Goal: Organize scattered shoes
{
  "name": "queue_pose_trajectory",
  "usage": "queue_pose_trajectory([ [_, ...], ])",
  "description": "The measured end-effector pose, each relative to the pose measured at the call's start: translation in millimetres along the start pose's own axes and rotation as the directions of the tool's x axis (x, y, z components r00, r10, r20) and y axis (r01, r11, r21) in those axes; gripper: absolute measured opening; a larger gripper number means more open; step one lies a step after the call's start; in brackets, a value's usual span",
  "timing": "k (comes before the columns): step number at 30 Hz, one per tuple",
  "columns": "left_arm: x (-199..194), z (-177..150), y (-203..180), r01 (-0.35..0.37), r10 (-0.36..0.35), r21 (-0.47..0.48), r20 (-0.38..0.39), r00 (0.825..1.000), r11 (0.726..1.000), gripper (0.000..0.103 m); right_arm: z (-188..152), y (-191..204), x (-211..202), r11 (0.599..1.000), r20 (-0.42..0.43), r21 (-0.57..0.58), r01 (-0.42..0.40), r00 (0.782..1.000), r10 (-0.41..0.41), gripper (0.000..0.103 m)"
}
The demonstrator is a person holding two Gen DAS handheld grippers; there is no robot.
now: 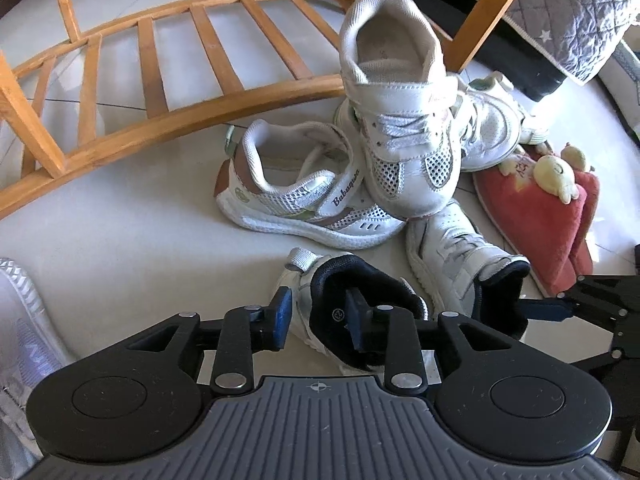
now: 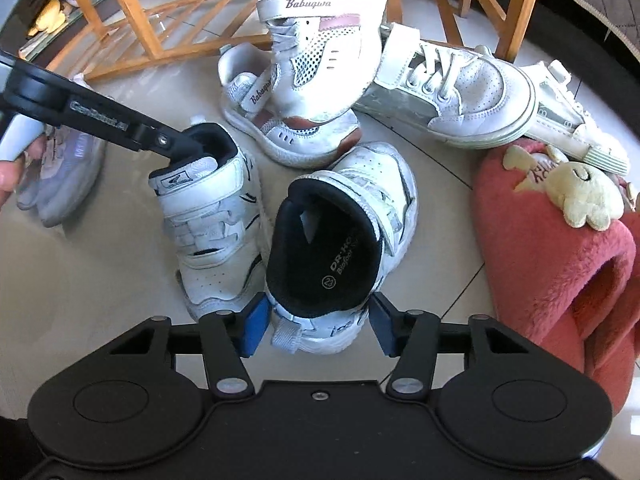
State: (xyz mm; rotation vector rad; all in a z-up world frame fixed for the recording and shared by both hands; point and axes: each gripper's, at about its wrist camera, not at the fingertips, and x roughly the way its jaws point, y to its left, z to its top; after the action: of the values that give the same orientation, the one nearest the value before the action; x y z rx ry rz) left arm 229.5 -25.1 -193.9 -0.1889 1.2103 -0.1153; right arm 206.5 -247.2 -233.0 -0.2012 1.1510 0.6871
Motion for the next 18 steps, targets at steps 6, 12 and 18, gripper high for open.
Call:
queue_pose_trajectory([
  [6,-18.4,-12.2,-4.3,0.027,-0.027,0.005,0.011,1.000,1.000,0.032,-7.4,-3.2,-6.2,1.000,-0.019,0.011,0.006,1.000,-0.006,0.049],
  [12,-43.8,-26.4,-16.8,0.087,-0.085,-0.026,0.043,0.995,0.996,0.031,-22.6,1.7,-13.6,1.000,-0.041,-0.006,0.004,0.999,-0.004,0.049],
  [18,-52.1,-31.7,-28.0,0.126,-0.126,-0.008,0.042,0.991,0.992,0.033,-35.0,6.7,-20.2,0.999,-0.068,0.027,-0.017,0.998,0.019,0.049],
])
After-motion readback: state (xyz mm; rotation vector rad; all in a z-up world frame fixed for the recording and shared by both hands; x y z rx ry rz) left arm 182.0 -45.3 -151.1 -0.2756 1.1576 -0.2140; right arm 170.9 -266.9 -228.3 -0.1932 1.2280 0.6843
